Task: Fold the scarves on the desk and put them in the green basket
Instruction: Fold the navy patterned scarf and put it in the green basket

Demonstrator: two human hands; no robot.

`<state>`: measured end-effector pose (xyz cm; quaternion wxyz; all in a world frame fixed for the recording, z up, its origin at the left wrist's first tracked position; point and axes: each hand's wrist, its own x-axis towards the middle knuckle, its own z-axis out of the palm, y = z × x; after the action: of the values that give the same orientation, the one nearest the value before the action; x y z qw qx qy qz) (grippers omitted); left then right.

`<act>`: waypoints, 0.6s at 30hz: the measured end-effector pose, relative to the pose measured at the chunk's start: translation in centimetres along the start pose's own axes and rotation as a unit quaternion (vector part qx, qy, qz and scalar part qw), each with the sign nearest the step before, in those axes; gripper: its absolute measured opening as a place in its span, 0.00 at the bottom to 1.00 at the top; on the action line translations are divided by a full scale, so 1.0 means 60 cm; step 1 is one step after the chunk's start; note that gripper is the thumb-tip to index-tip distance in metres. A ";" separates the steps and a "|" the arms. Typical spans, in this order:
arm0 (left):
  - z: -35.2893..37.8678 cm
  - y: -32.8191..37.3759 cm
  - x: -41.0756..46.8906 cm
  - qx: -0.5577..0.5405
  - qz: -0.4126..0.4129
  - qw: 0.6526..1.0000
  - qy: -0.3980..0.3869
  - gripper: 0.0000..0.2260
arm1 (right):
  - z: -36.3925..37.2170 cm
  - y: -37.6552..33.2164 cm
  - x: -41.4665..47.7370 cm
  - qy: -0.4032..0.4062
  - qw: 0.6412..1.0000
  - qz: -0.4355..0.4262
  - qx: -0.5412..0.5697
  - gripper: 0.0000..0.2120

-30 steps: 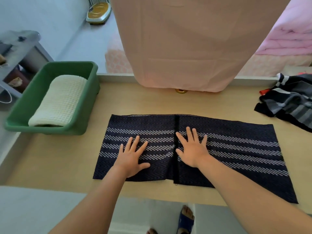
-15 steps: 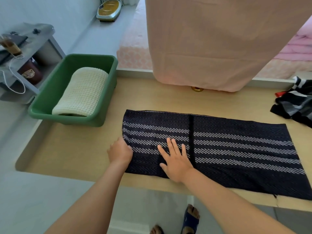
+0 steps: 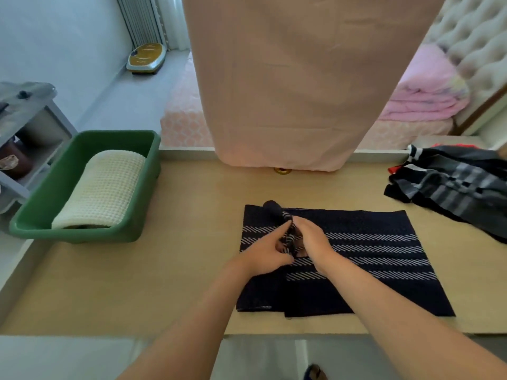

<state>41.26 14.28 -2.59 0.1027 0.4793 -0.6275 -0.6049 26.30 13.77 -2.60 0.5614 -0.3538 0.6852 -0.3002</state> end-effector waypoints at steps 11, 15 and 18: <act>0.051 -0.082 0.034 0.171 -0.055 0.960 0.213 0.13 | -0.042 0.112 0.024 0.090 0.976 -0.041 -0.193 0.30; 0.049 -0.081 0.047 0.283 0.043 0.913 0.292 0.15 | -0.059 0.086 0.029 0.166 0.965 -0.134 -0.152 0.24; 0.067 -0.080 0.053 0.349 0.032 0.903 0.249 0.23 | -0.099 0.078 0.041 0.191 0.957 -0.163 -0.149 0.25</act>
<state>39.07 15.55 -9.15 0.1009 0.5986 -0.7679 -0.2045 19.50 14.51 -6.64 0.3049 -0.4763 0.7496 -0.3438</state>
